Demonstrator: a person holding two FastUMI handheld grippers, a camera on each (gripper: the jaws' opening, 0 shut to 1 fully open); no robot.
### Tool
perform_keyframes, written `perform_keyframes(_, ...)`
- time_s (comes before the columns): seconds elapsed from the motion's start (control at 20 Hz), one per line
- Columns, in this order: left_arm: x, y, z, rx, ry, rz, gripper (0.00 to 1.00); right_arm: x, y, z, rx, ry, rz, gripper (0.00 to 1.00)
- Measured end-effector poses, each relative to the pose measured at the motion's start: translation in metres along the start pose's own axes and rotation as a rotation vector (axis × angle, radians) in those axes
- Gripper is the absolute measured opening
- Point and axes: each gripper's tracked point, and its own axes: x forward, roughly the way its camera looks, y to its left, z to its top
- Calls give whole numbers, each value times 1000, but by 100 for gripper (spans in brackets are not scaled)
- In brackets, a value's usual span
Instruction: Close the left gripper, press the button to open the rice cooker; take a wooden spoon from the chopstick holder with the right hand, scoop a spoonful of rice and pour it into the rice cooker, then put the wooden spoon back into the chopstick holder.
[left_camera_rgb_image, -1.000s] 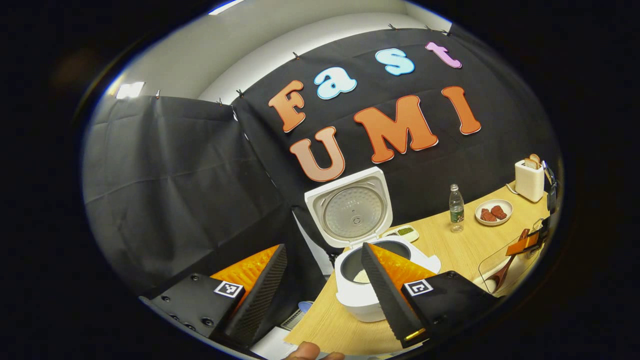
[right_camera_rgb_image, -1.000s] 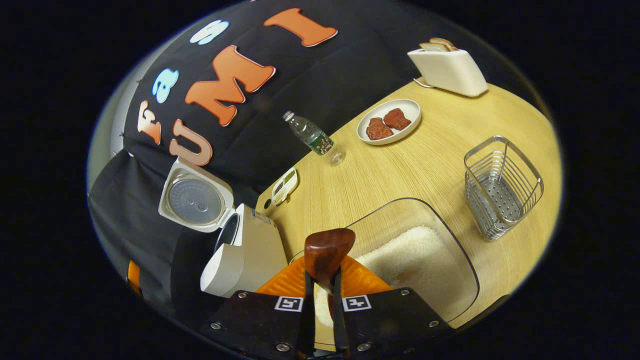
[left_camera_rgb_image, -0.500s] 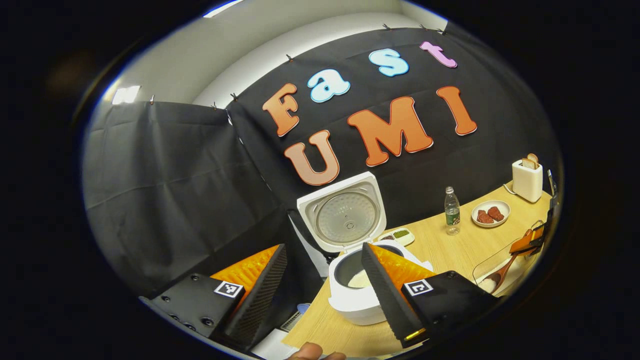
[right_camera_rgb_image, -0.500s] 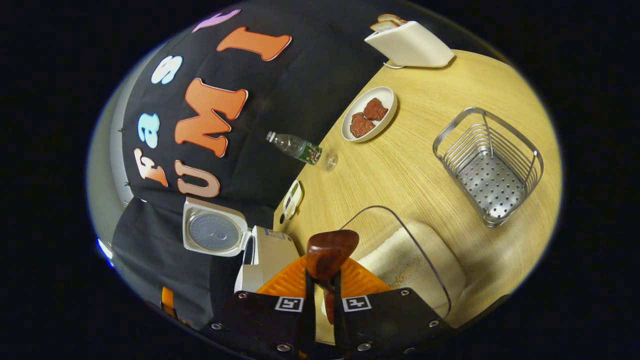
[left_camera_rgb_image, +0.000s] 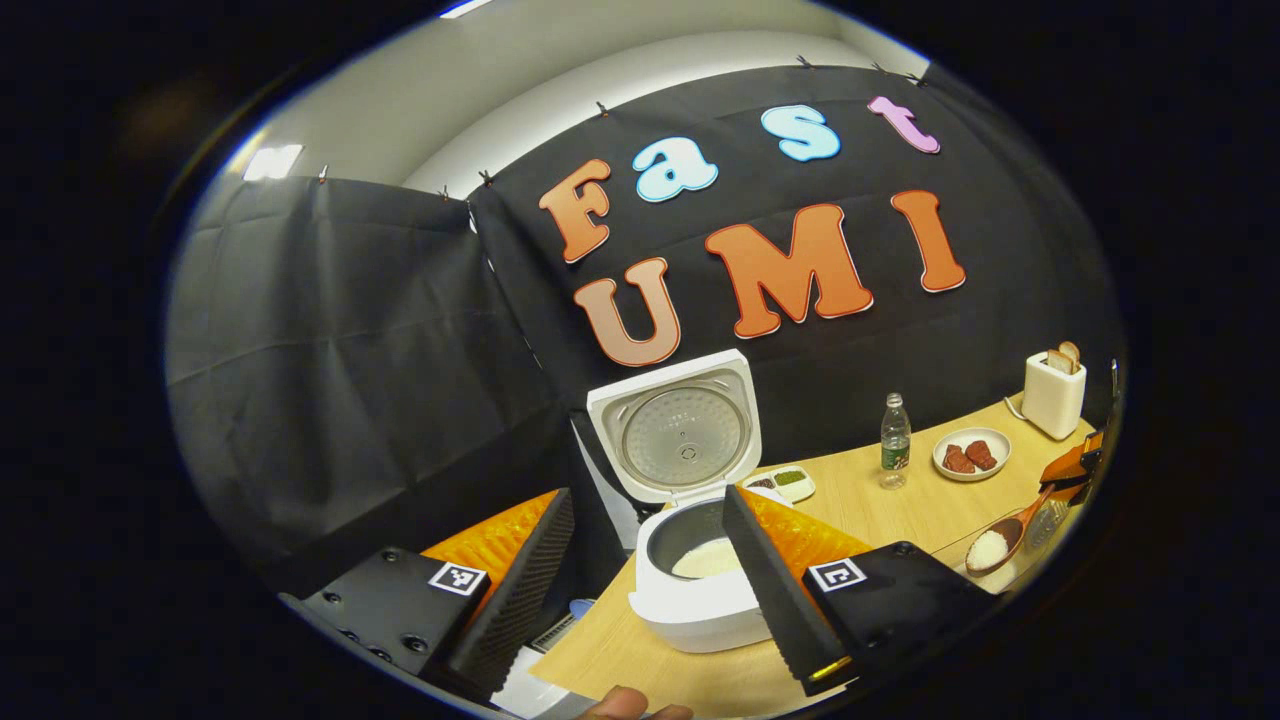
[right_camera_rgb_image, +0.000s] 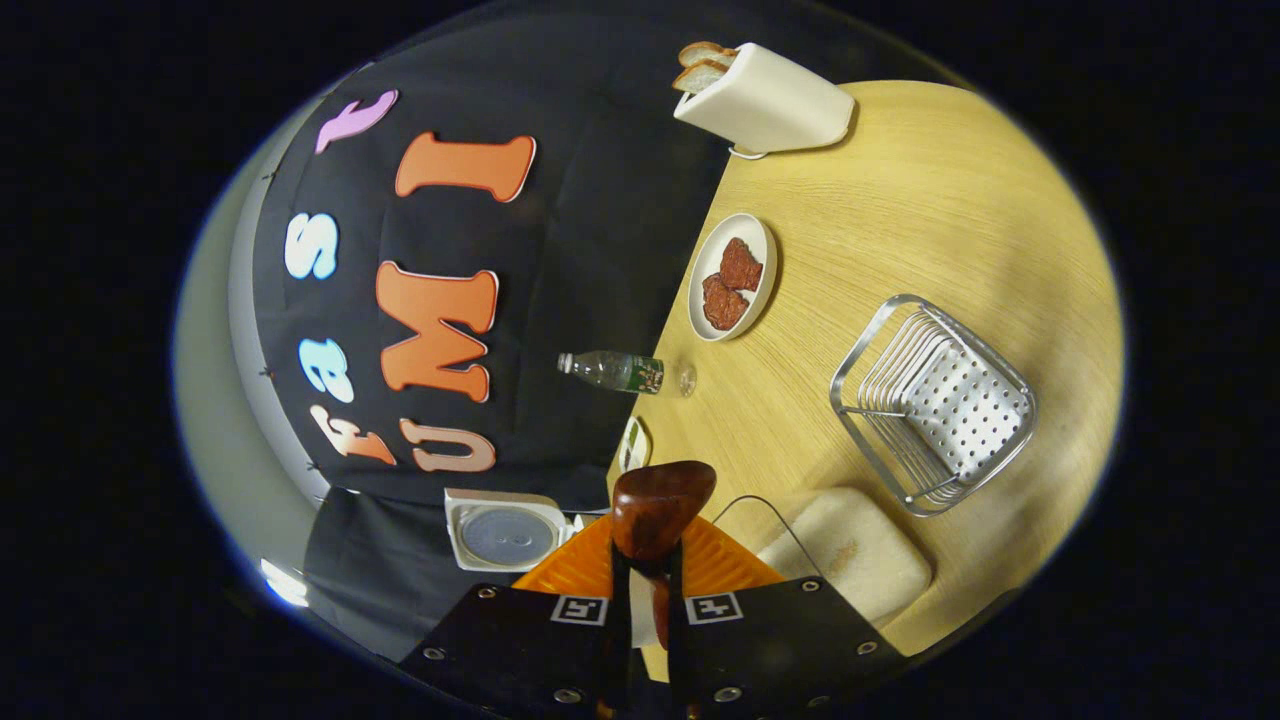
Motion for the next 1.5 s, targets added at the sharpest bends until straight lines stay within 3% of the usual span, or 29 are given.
perform_keyframes(0.25,-7,0,-3,-23,0,18,100,3,31,13,150,7,96,14)
perform_keyframes(0.6,-13,22,-13,-108,26,66,100,36,102,-9,166,83,202,14)
perform_keyframes(0.75,-17,33,-19,-146,40,90,96,60,137,-33,139,136,230,14)
perform_keyframes(1.2,-20,83,-41,-180,68,178,100,144,208,-111,47,246,239,14)
perform_keyframes(1.25,-19,89,-44,-181,74,188,96,154,213,-121,17,250,232,14)
perform_keyframes(1.35,-16,99,-53,-177,88,203,100,174,221,-139,-38,262,218,14)
perform_keyframes(1.5,-10,111,-61,-171,111,213,97,208,232,-163,-147,253,182,14)
